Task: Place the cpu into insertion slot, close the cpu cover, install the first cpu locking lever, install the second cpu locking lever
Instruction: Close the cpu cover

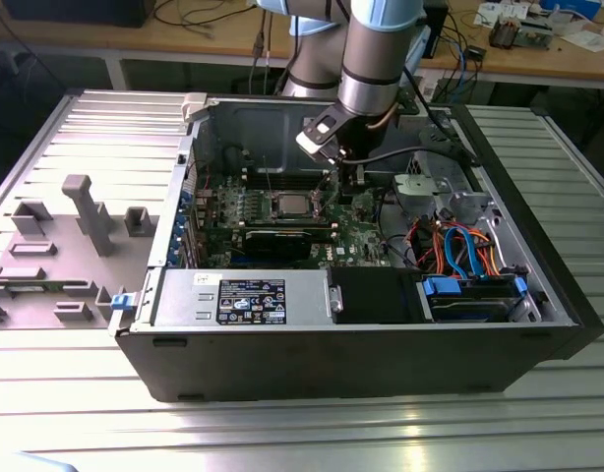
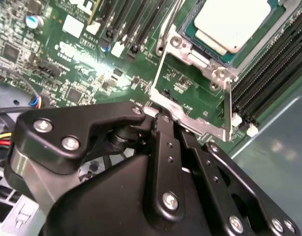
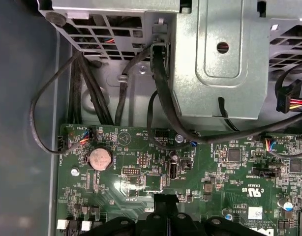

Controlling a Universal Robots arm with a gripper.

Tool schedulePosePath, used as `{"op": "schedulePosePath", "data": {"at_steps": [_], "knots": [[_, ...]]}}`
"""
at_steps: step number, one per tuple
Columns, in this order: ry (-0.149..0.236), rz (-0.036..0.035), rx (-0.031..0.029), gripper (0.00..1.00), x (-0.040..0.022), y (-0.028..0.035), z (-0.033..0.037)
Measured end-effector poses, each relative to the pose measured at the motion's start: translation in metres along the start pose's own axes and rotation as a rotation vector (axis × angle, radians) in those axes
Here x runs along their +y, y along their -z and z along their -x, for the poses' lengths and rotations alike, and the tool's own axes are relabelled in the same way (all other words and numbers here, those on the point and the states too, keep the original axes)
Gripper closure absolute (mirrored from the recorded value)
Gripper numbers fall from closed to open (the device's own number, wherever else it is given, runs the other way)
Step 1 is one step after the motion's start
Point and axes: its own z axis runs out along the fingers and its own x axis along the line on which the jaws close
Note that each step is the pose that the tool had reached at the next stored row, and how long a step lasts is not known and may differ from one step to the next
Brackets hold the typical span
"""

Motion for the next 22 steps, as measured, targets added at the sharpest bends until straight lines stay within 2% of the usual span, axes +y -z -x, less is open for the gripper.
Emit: {"op": "schedulePosePath", "data": {"at_steps": [4, 9, 15, 16, 22], "knots": [[0.000, 0.0022, 0.0001, 0.89, -0.0031, 0.0003, -0.0002], [0.000, 0.0045, -0.0001, 0.89, -0.0102, 0.0004, -0.0005], [0.000, 0.0061, -0.0003, 0.89, -0.0208, 0.0003, -0.0010], [0.000, 0.0063, -0.0003, 0.89, -0.0241, 0.0003, -0.0012], [0.000, 0.0063, -0.0003, 0.89, -0.0325, 0.0002, -0.0016]]}}
